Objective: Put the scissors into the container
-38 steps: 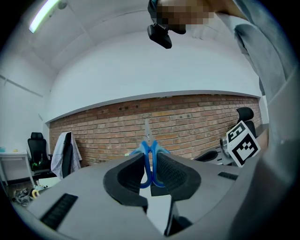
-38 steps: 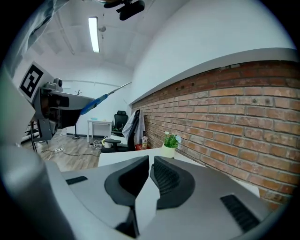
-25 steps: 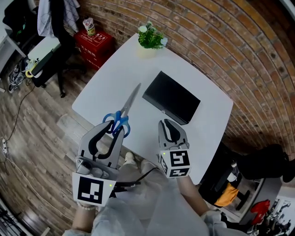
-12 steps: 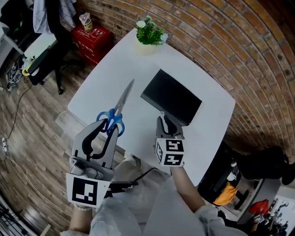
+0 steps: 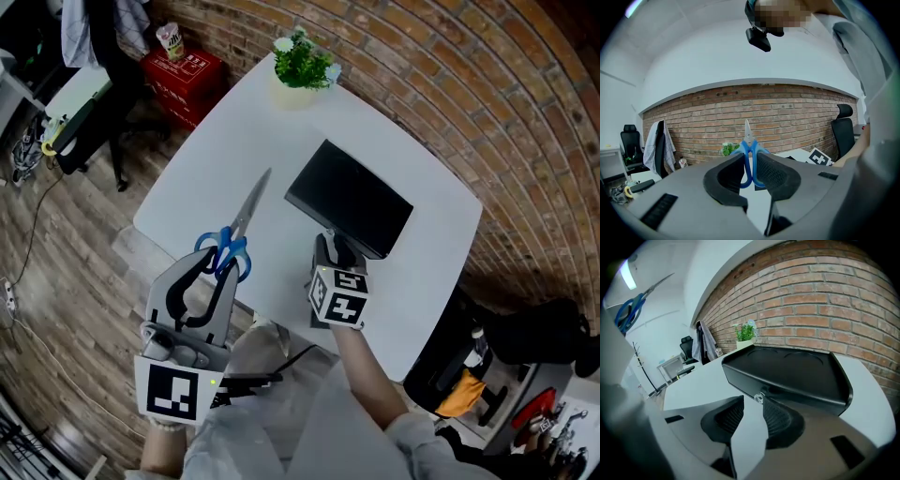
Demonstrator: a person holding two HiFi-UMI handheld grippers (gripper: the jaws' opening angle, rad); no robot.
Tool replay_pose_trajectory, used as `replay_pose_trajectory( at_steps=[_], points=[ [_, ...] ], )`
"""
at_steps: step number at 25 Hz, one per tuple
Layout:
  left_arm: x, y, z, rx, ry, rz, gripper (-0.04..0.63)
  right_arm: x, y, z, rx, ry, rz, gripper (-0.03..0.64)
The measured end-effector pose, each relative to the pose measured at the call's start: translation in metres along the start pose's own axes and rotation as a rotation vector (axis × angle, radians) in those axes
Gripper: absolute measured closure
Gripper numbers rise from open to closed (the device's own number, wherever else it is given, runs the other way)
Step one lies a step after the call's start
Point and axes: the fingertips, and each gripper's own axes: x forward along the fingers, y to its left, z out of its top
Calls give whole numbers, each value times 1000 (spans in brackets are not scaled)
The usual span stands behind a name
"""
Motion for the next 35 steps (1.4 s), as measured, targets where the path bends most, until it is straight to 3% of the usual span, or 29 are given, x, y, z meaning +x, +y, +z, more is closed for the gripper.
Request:
replay_pose_trajectory(
  at_steps=[14,35],
  points=[
    [-7,-4,-12,-7,10,-21,495,10,-10,-5,226,-8,-40,528],
    [-9,-4,-8,-11,13,-13,495,-2,11,-27,302,40,1,531]
  ],
)
